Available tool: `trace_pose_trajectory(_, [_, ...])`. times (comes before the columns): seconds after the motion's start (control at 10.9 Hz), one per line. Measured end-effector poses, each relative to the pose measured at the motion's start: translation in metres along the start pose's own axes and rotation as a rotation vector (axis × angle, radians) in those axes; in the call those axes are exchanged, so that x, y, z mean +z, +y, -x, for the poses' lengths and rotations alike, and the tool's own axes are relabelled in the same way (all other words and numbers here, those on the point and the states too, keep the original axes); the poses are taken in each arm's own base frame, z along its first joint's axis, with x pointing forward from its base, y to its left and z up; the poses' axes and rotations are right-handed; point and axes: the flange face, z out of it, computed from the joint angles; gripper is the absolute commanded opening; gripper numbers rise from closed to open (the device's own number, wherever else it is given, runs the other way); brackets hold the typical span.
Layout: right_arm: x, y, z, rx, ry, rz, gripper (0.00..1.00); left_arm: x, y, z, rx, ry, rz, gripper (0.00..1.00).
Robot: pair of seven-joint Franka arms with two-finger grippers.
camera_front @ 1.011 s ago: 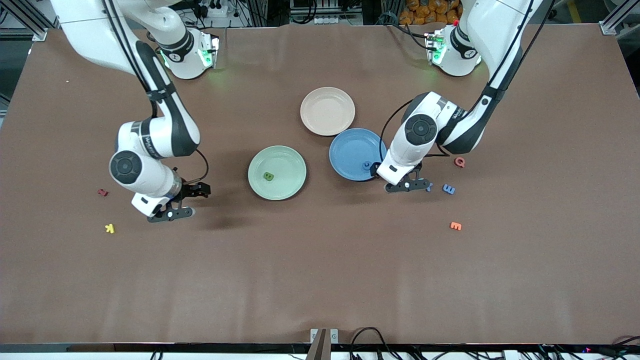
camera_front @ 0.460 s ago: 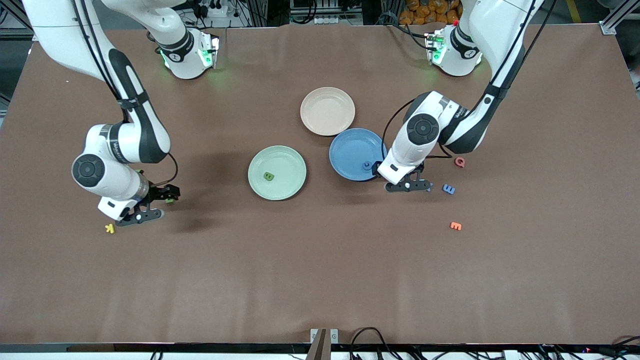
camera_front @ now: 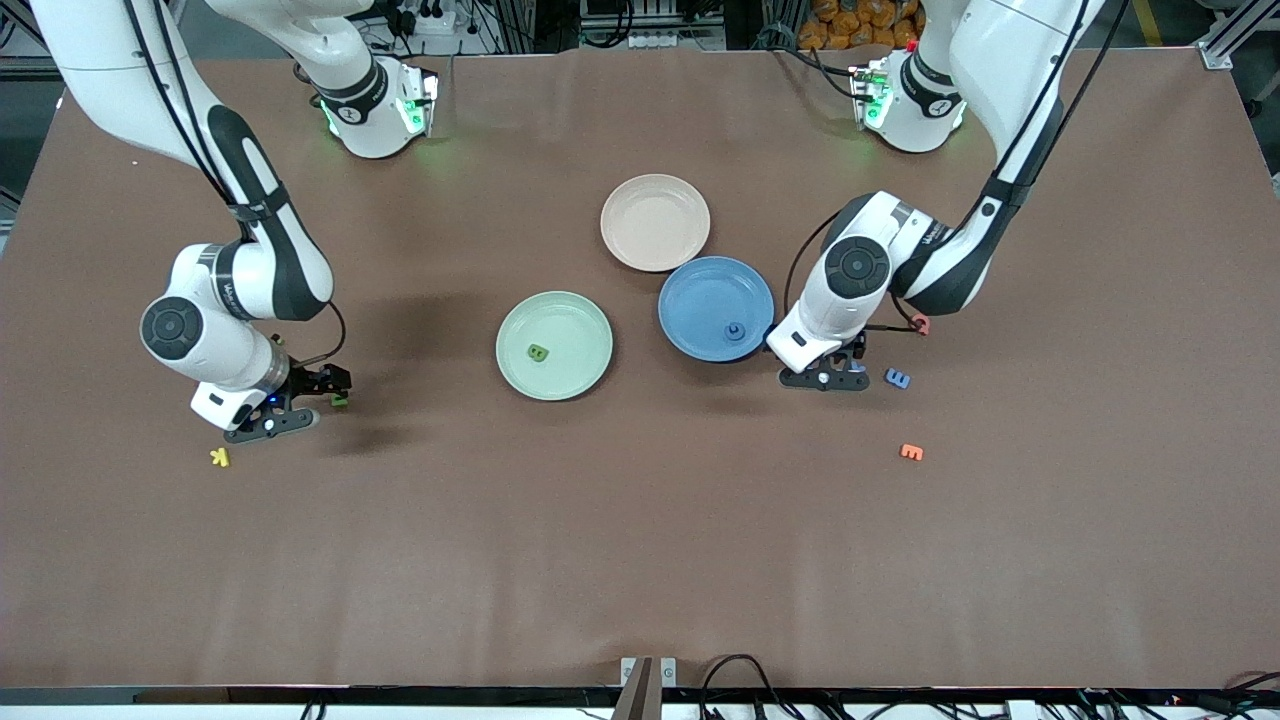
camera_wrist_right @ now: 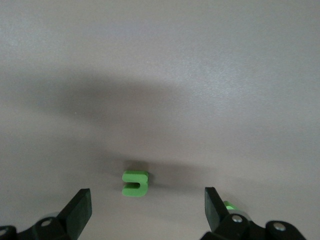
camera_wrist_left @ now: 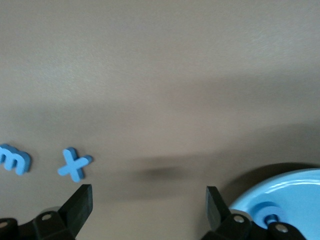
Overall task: Sort letters by color into matching plates
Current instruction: 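Move the right gripper to the green u while the left reaches the blue x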
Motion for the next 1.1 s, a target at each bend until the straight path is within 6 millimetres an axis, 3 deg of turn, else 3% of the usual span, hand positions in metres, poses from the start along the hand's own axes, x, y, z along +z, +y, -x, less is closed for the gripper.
trace_pose_trajectory(0.37, [0.021, -0.009, 0.018, -0.007, 0.025, 0.002, 1.00, 0.006, -0.022, -0.008, 0.154, 0.004, -0.031, 1.00])
trace_pose_trajectory(0.83, [0.022, -0.012, 0.018, -0.012, 0.035, 0.002, 1.00, 0.009, -0.061, -0.021, 0.274, 0.014, -0.021, 1.00])
trace_pose_trajectory(1.1, [0.031, -0.014, 0.019, -0.015, 0.041, 0.004, 1.00, 0.021, -0.085, -0.021, 0.335, 0.041, 0.000, 1.00])
